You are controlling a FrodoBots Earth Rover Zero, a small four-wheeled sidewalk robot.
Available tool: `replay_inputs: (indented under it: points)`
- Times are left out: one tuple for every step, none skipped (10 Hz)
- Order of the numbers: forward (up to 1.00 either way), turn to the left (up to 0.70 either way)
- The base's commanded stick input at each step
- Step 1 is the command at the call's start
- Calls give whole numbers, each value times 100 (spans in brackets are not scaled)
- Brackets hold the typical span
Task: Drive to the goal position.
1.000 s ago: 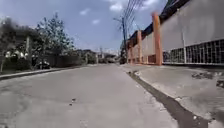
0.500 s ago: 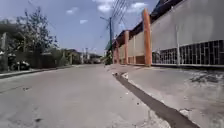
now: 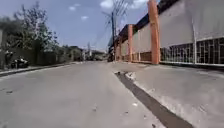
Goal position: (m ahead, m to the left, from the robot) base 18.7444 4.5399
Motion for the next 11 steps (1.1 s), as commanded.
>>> replay_inputs:
  points:
    - [100, 36]
    - [100, 33]
    - [100, 8]
    - [100, 0]
    - [100, 0]
    - [100, 0]
    - [100, 0]
    - [100, 0]
    - [100, 0]
    - [100, 0]
    - [100, 0]
